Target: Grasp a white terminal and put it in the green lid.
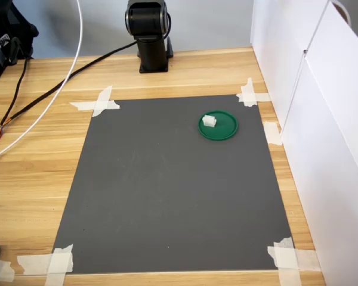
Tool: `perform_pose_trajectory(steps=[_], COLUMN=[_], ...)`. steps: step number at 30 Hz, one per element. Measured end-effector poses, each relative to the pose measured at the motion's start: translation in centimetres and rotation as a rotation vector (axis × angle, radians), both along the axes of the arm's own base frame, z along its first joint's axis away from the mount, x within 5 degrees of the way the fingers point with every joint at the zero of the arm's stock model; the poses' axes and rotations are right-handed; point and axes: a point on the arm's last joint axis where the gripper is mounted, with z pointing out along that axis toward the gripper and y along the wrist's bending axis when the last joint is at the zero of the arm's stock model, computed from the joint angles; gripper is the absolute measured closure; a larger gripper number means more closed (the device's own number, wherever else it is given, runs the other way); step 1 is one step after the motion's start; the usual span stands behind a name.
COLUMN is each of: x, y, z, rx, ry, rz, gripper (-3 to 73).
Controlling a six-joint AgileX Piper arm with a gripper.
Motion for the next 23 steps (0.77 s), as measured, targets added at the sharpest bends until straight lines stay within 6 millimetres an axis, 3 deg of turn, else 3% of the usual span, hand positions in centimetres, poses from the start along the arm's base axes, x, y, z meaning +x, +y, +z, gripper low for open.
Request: perform_pose_trajectory(steps=[8, 23], x=[-1.7, -3.1], y=[0.0, -0.2], z=[-5.6, -11.0], rx=[-0.024, -0.065], ry=[0.055, 0.098], rz=[-0.006, -0.016], gripper=[71.6, 71.7])
